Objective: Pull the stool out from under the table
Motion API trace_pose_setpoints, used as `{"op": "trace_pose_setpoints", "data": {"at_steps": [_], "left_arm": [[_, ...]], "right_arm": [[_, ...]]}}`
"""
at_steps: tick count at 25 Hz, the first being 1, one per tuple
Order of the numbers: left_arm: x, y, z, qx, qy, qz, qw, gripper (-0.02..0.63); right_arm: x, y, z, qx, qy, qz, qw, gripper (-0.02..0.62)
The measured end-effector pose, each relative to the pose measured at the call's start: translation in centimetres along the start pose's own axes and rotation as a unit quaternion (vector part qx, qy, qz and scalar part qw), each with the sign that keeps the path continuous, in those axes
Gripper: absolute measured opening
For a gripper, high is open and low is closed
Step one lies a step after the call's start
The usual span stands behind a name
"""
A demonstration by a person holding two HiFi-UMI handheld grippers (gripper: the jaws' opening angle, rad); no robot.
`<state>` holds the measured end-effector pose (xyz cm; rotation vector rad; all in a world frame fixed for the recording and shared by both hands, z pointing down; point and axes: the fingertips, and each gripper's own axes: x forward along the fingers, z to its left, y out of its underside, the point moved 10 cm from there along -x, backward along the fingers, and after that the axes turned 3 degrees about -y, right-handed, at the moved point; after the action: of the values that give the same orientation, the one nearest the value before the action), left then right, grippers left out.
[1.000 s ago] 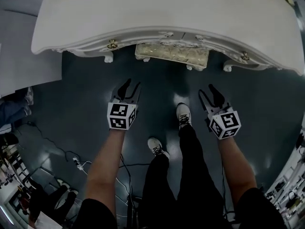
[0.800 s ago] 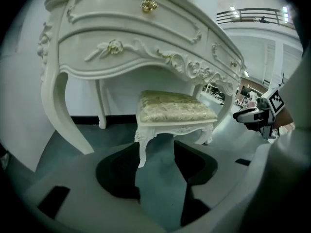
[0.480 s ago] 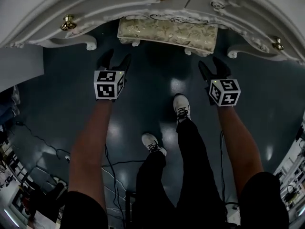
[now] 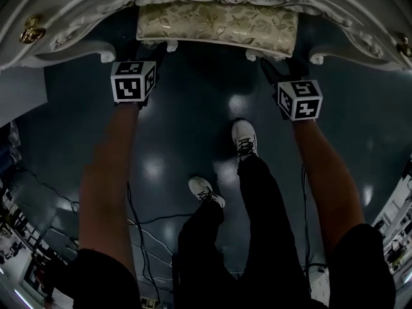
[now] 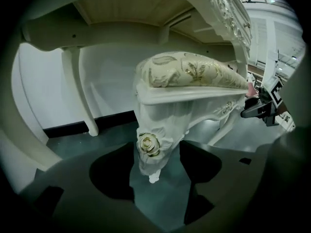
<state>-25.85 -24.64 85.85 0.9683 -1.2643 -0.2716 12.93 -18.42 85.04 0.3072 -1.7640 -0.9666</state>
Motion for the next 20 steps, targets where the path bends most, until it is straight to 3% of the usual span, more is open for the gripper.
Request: {"op": "trace_pose_setpoints", "data": {"at_steps": [5,20], "left_arm": [[1.6,0.1,-0.3,-0.009,0.014,0.007,0.9998,0.29],[1.2,0.2,-0.4,-0.015,-0.001,0.023,0.9996,0.287]], "right_arm": [[1.3,0.0,-0.6,0.015,0.01,0.0,1.0,0.288],[1.5,-0.5,-0.7,0.008,0.019,0.012,1.0,0.287]]}}
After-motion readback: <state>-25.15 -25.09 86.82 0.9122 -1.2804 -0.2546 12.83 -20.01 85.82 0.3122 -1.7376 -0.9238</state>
